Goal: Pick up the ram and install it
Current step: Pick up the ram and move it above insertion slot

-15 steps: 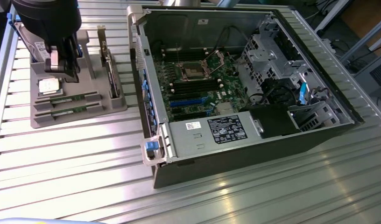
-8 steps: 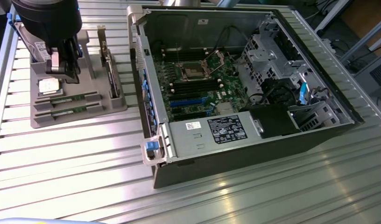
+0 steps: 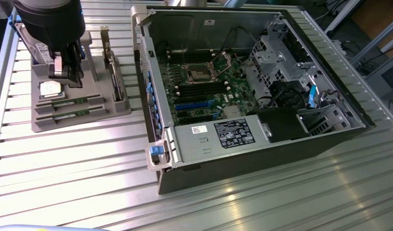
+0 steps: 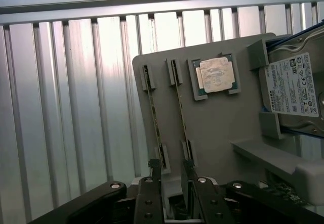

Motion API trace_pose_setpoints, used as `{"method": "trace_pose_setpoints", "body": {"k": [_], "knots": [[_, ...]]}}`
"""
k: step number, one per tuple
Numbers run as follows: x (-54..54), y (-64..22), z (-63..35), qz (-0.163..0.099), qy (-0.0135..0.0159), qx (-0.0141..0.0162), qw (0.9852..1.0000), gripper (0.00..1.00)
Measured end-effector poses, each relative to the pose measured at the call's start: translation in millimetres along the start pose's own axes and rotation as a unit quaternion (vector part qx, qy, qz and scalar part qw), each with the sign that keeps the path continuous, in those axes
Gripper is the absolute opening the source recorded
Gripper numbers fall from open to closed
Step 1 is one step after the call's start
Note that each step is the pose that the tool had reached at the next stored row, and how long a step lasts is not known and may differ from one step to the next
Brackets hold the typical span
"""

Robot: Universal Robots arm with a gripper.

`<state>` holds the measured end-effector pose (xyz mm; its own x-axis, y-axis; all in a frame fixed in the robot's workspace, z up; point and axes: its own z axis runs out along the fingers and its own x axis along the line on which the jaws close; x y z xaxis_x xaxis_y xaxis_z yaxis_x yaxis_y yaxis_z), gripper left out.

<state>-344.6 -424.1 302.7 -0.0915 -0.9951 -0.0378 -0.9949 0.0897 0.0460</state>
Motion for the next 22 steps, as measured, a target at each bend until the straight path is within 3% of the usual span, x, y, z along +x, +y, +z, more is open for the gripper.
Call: {"method": "trace_pose_setpoints", "body": {"k": [22], "knots": [[0.9,-0.6,14.1,0.0,0.0,0.0,1.0,0.3]]}}
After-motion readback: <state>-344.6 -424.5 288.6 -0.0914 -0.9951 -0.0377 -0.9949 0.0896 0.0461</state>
